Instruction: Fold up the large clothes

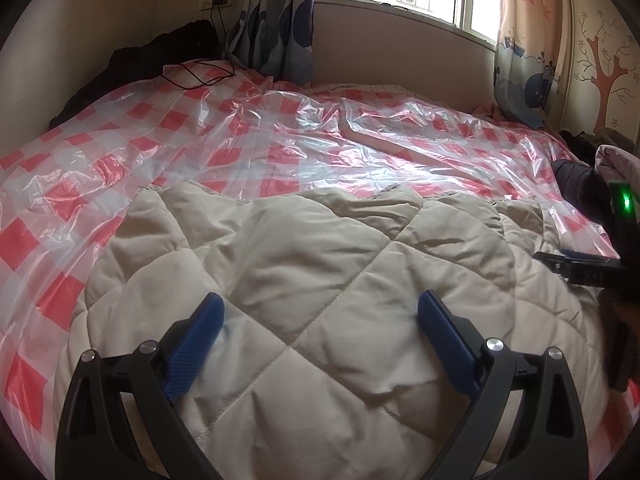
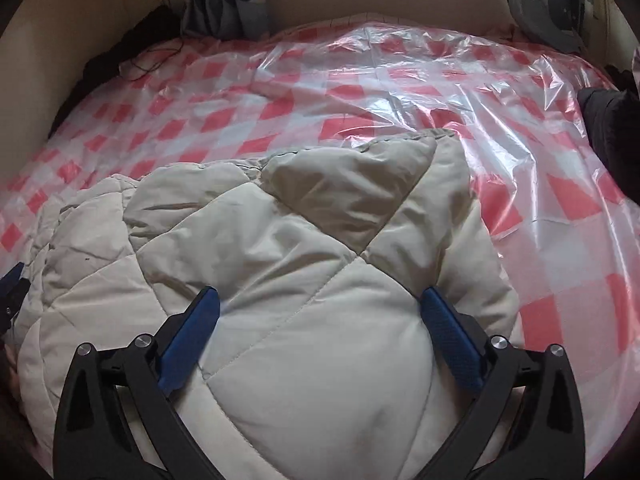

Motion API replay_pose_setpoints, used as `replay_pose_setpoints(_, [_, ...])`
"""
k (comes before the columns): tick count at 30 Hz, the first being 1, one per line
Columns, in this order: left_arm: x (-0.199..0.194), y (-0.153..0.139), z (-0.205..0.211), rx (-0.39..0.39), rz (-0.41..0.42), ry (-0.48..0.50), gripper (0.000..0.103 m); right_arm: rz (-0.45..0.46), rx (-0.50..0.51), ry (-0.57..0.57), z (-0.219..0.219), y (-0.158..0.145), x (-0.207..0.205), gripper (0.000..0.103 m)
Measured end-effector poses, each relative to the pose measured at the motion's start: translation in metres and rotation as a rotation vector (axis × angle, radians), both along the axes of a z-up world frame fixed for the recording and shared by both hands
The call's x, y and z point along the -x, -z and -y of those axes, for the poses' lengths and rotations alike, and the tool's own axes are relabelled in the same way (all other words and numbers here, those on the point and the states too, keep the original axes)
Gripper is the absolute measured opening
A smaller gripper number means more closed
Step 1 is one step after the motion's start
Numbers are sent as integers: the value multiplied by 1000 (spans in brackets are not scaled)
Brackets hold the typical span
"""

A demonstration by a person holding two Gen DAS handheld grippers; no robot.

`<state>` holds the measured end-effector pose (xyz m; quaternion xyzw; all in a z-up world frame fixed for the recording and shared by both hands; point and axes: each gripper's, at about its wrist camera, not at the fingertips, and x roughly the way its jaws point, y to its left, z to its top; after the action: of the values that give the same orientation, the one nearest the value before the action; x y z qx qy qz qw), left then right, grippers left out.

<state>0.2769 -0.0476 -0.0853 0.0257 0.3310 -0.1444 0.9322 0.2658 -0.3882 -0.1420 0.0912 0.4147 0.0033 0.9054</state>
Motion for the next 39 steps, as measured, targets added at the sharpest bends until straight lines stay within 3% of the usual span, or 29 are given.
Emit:
replay_pose_setpoints(3, [0,1,2,-14,5,-3,94,-15,41,-1,-6,-1,-4,97])
replay_pose_setpoints(8, [-2,5,-2,16,-28,9,95,-54,24,-15,-5,-11,2,97])
replay_pose_setpoints(12, [4,3,-24,102,-108,43,95,8,-28,-112,-30,-47,64,97])
replay_pose_setpoints(14, [19,-4,-38,154,-128,45,95,0,-157,-175,-36,-55,105,97])
replay_pose_setpoints(18, [60,-27,-97,377,-220,6,95,-47,-280,-196,-31,-54,171,97])
replay_pose_setpoints(22, [89,-32,-149,529,-316,-66,95,-86,-523,-87,11,-35,213,97])
replay_pose_setpoints(26, [108,-14,-172,655,-438,-97,95,-87,-764,59,57,-15,222,97])
replay_pose_setpoints(28, [113,-4,-173,689,-478,-113,95,-93,-807,89,67,-8,215,97])
replay_pose_setpoints(34, [107,24,-168,817,-571,-139,95,-186,-743,150,64,9,187,97])
replay_pose_setpoints(36, [103,34,-168,861,-599,-156,95,-165,-749,151,62,6,178,97])
replay_pose_setpoints(39, [98,33,-171,931,-577,-151,95,-68,-784,147,58,-11,172,97])
